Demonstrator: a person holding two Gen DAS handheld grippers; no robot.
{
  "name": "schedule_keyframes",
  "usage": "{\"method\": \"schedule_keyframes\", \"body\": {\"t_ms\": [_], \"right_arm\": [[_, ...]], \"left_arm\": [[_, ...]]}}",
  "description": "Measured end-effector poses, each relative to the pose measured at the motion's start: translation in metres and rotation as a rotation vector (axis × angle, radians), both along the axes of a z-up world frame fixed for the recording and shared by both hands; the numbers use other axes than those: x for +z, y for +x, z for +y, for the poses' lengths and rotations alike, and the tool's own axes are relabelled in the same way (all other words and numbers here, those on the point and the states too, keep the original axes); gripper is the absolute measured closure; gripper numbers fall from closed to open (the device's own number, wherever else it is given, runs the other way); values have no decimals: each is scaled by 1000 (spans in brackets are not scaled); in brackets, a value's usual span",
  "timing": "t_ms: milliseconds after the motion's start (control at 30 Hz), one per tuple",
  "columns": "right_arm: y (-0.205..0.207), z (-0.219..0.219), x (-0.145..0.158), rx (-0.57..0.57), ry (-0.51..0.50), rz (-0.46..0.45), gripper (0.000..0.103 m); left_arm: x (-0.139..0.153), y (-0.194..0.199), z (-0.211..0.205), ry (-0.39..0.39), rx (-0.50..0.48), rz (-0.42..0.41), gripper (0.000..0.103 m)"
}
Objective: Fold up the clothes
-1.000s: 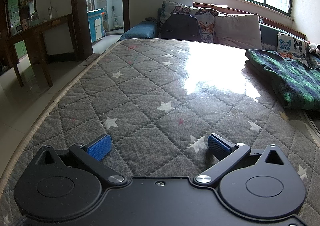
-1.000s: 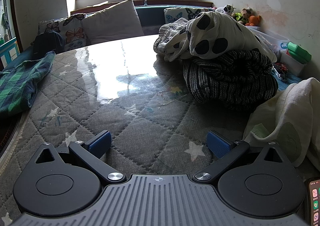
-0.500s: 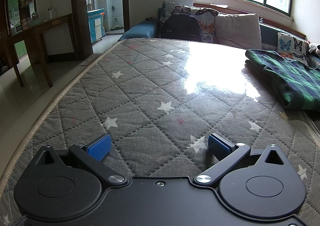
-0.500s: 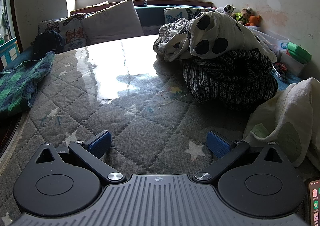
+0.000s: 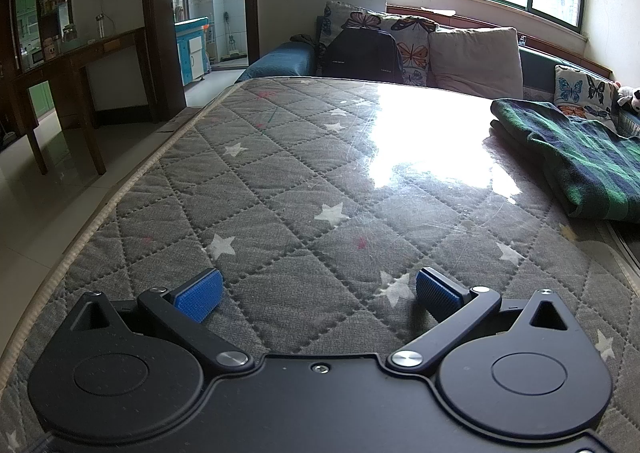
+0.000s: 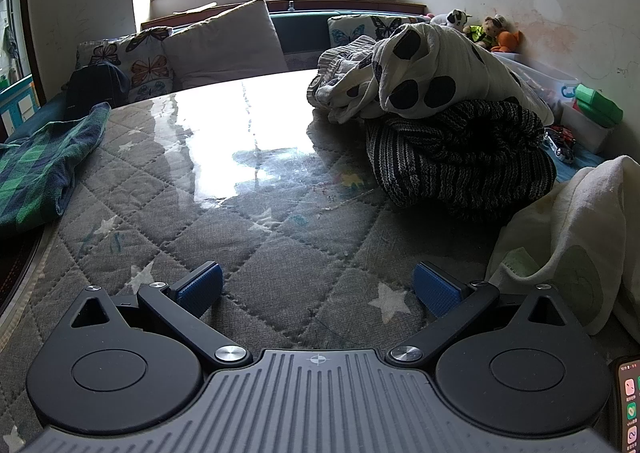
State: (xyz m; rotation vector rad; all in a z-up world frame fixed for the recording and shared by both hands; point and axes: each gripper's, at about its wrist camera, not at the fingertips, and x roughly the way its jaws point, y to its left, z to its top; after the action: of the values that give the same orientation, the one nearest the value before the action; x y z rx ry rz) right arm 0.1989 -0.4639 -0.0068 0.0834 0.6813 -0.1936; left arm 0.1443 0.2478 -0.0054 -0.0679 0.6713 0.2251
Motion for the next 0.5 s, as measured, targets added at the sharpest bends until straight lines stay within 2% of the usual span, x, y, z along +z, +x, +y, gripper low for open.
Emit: {"method": "schedule_keyframes", "body": {"t_ms": [500], "right_arm": [[0, 1, 0, 0, 0, 0, 0]], "left_arm": [[0, 0, 0, 0, 0, 0, 0]]}}
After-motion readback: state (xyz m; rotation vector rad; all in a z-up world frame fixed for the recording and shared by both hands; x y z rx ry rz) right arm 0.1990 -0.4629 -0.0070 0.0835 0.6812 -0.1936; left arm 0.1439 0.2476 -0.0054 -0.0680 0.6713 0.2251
